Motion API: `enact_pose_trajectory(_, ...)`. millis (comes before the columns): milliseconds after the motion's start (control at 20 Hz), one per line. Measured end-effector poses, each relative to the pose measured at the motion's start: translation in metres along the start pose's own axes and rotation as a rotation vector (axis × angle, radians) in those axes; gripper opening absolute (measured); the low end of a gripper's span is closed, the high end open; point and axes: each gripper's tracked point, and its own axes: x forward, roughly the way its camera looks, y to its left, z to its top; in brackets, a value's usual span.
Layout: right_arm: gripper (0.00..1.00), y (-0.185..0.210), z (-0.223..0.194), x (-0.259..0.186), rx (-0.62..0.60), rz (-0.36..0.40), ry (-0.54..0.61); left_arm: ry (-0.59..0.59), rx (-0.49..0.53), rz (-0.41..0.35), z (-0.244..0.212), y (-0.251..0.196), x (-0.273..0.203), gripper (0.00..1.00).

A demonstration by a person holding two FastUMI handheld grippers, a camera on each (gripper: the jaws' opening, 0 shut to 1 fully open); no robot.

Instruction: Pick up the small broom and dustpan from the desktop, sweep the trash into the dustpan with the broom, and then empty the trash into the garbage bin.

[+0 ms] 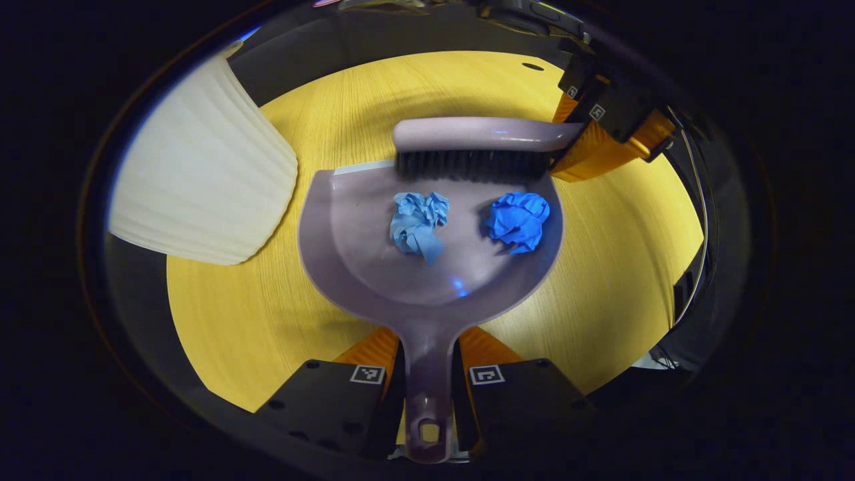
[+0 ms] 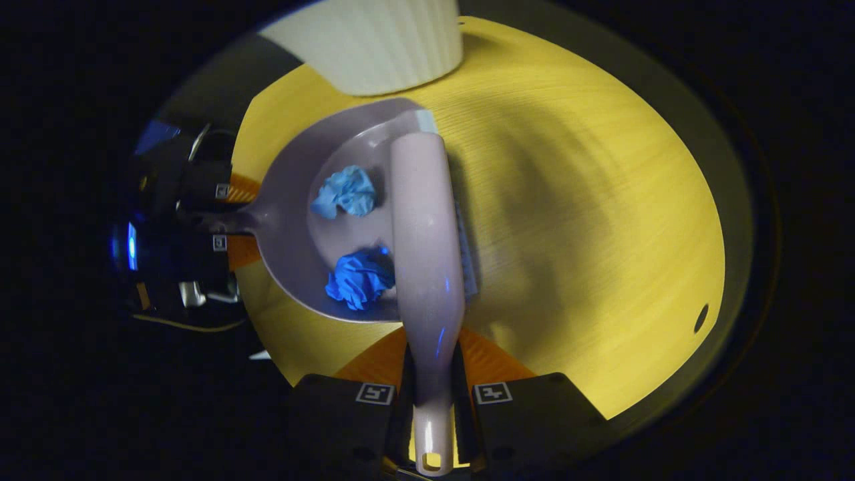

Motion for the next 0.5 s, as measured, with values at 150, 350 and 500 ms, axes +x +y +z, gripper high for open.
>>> enact_pose_trajectory(150, 0.29, -0.009, -0.006, -0.012, 0.133, -0.043, -0.102, -0.051, -0.023, -0.016, 0.001, -0.003, 0.005, 0.3)
enact_pose_trajectory(350, 0.29, -0.01, -0.012, -0.027, 0.306, -0.063, -0.229, -0.111, -0.054, -0.053, 0.002, -0.007, 0.008, 0.31)
enact_pose_trajectory(500, 0.29, -0.011, -0.019, -0.035, 0.415, -0.109, -0.34, -0.187, -0.114, -0.11, 0.001, -0.015, 0.015, 0.29)
